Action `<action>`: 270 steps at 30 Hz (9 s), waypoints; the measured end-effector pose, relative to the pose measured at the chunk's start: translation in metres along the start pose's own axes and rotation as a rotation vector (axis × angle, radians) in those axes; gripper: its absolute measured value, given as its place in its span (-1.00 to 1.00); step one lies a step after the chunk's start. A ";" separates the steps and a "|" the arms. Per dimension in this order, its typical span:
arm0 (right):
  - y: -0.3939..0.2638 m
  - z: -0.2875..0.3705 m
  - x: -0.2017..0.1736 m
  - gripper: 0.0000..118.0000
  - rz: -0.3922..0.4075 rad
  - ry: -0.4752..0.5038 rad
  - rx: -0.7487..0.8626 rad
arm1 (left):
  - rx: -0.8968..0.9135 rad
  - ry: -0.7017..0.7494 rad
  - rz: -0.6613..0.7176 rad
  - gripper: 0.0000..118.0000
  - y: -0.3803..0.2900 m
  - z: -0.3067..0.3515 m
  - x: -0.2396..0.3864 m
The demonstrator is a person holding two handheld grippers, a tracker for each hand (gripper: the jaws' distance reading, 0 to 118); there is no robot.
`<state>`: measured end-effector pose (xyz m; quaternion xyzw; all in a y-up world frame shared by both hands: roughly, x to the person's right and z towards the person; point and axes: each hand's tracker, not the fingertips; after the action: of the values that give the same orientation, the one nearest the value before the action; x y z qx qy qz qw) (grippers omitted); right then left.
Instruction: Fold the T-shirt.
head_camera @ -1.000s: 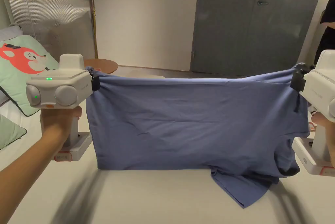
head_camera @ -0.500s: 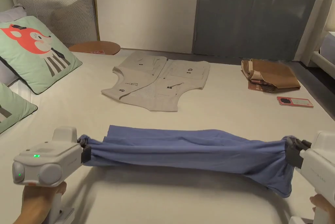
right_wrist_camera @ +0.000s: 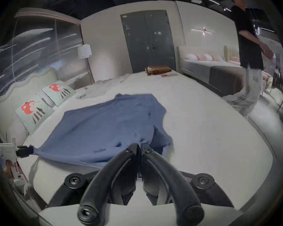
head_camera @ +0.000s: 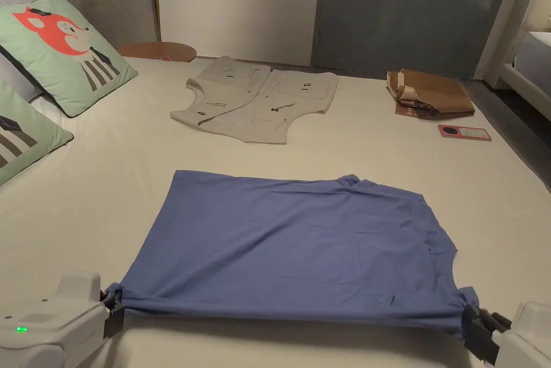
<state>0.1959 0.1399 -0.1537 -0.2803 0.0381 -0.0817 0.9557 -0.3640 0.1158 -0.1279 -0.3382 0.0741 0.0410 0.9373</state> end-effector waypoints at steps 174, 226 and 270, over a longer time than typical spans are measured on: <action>0.117 0.060 -0.128 -1.00 0.283 -0.092 0.575 | 0.617 -0.063 -0.067 -1.00 0.137 0.086 0.117; 0.036 -0.150 0.002 0.55 0.023 -0.218 -0.271 | -0.128 -0.030 -0.031 -0.96 0.114 -0.086 0.039; 0.043 0.017 -0.045 0.83 0.053 -0.099 0.140 | 0.129 -0.073 0.057 0.68 0.080 0.048 0.040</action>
<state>0.1592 0.1931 -0.1615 -0.2153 -0.0075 -0.0447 0.9755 -0.3292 0.2090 -0.1484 -0.2732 0.0517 0.0752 0.9576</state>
